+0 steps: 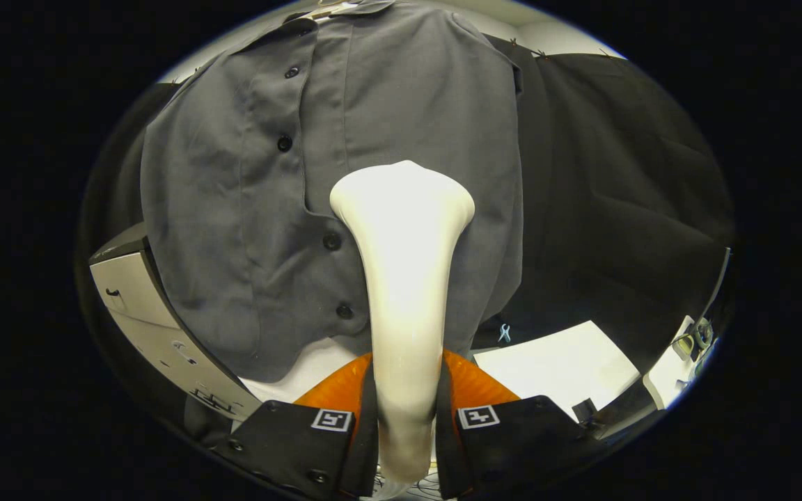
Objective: Iron the clothes twice with a garment steamer, once on the left side and once on the right side.
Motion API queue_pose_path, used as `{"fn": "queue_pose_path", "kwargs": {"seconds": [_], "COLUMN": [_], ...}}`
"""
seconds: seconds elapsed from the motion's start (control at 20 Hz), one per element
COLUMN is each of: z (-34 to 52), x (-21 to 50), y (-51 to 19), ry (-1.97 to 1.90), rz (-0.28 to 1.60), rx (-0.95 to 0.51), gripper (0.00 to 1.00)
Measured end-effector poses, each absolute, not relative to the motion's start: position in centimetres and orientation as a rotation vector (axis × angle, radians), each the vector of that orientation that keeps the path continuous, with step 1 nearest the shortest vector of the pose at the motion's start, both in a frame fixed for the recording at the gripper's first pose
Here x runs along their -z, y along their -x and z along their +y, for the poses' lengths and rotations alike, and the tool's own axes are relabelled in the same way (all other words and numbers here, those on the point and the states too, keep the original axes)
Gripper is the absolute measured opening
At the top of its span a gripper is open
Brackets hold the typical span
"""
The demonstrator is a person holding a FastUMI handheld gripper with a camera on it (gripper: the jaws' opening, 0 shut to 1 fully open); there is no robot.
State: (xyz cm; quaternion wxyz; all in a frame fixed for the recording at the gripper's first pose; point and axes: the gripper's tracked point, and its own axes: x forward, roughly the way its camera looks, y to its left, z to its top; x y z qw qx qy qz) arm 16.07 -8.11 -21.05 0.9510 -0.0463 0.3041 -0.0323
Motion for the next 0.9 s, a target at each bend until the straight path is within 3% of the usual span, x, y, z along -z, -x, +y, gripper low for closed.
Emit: {"fn": "queue_pose_path", "kwargs": {"seconds": [0.45, 0.9], "z": [-8.7, -6.0], "x": [19.8, 8.4], "y": [-14.7, -11.5], "ry": [0.063, 0.051], "rz": [0.59, 0.406], "rx": [0.076, 0.04], "gripper": [0.41, 0.41]}}
